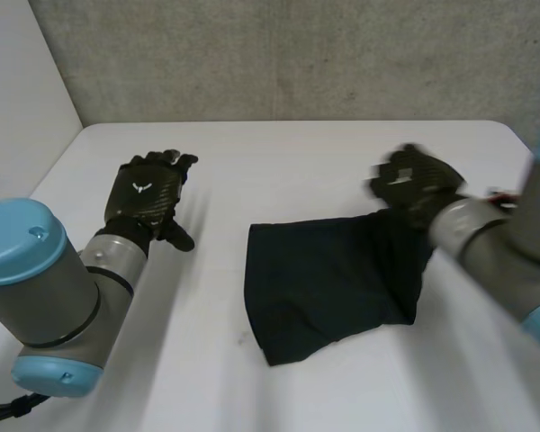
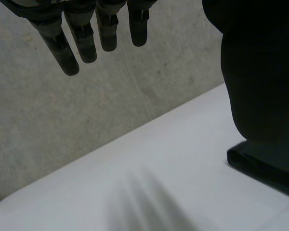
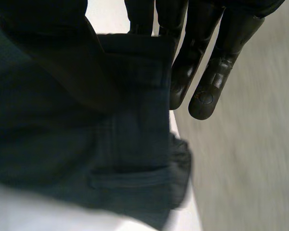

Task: Fold the shorts.

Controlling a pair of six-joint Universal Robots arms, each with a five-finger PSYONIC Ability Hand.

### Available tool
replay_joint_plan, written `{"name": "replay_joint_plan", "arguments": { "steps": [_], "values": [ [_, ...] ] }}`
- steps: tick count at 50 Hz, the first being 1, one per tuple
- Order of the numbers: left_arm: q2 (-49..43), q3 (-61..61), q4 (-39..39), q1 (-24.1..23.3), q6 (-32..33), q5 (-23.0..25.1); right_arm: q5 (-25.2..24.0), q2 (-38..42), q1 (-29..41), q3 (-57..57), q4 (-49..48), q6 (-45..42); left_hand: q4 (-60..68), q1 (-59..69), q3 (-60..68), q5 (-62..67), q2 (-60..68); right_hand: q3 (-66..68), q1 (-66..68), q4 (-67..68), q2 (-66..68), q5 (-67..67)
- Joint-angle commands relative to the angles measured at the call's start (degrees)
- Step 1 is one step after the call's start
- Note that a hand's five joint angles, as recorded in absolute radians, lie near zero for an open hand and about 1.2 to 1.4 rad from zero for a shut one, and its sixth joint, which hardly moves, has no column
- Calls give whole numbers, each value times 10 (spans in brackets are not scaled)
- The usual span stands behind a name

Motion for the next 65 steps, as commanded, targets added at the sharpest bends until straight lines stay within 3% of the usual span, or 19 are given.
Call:
{"name": "replay_joint_plan", "arguments": {
  "steps": [1, 7, 10, 12, 15, 20, 23, 28, 31, 38, 44, 51, 60, 65],
  "values": [
    [22, 8, 0, 0, 1, 0, -45, 57, 170, -2, 1, -86, -1, 7, -5, -12, 0, 121, 279, 117, 120, 145],
    [28, 23, 0, -2, 1, 0, -120, 82, 198, 19, 1, -114, -3, 5, -7, -13, -1, 121, 279, 117, 120, 145],
    [28, 39, -2, -2, 1, -1, -126, 77, 199, 20, 0, -103, -3, 5, -7, -13, -1, -177, -19, -180, -178, -153],
    [26, 52, -5, -5, 0, -1, -125, 75, 196, 20, -1, -73, -1, 7, -5, -12, 0, -492, -334, -496, -493, -468],
    [23, 65, -6, -12, -2, -2, -132, 59, 176, 21, 2, -9, 4, 12, 0, -7, 5, -579, -421, -583, -580, -555],
    [14, 112, -9, -41, -3, -4, -131, -33, 120, 20, -6, 226, 5, 14, 2, -5, 7, -579, -421, -583, -580, -555],
    [2, 135, -16, -57, -3, -5, -112, -48, 90, 7, -3, 308, 7, 15, 3, -3, 9, -579, -421, -583, -580, -555],
    [-48, 201, -67, -105, -4, -7, -34, -54, 18, -20, 17, 418, 7, 15, 3, -3, 9, -579, -421, -583, -580, -555],
    [-81, 231, -101, -128, -10, -13, -18, -44, 7, -30, 40, 422, 12, 20, 8, 2, 14, -579, -421, -583, -580, -555],
    [-181, 290, -209, -166, -59, -91, -15, 59, 12, -91, 88, 423, 19, 27, 15, 9, 21, -579, -421, -583, -580, -555],
    [-250, 313, -279, -191, -74, -152, -59, 146, 11, -131, 101, 421, 15, 24, 12, 5, 17, -579, -421, -583, -580, -555],
    [-278, 308, -308, -193, -68, -164, -73, 221, 11, -165, 110, 407, 12, 20, 8, 2, 14, -579, -421, -583, -580, -555],
    [-263, 308, -311, -195, -63, -165, -69, 219, 7, -168, 114, 365, 12, 20, 8, 2, 14, -579, -421, -583, -580, -555],
    [-191, 311, -308, -193, -54, -164, -70, 161, 10, -155, 109, 367, 5, 14, 2, -5, 7, -579, -421, -583, -580, -555]
  ]
}}
